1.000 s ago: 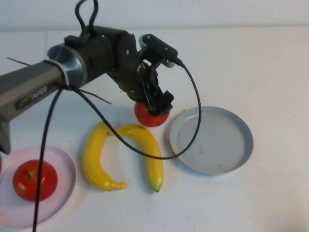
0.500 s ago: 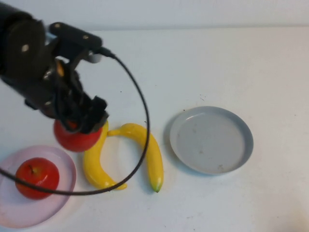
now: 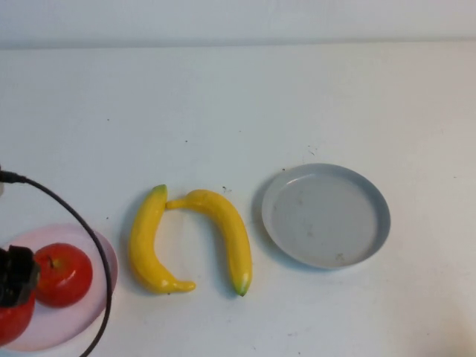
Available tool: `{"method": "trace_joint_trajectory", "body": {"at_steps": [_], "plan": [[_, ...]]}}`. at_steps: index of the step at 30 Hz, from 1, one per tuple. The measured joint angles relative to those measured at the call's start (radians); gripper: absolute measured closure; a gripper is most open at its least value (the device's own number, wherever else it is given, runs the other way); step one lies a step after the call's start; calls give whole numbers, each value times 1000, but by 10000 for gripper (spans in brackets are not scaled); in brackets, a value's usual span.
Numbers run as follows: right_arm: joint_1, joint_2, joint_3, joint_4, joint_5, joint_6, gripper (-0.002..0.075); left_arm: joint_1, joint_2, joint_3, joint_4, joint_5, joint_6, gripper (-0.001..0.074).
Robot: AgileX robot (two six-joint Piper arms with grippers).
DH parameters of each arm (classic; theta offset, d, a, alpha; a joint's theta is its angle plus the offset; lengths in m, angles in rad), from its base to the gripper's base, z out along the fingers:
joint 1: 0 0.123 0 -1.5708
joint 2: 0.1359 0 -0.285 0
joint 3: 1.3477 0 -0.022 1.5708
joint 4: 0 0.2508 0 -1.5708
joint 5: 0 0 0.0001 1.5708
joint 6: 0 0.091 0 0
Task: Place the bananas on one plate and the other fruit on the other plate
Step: Put one type of fruit in the left plate
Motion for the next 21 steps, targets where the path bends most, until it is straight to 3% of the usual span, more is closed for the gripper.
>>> {"method": "trace_joint_trajectory", "body": {"at_steps": [9, 21], "plan": [[0, 0, 0, 0, 0, 0, 741, 106, 5, 133, 0, -219, 2, 158], [0, 0, 0, 0, 0, 0, 741, 113, 140, 152, -11, -339, 50, 158]]}}
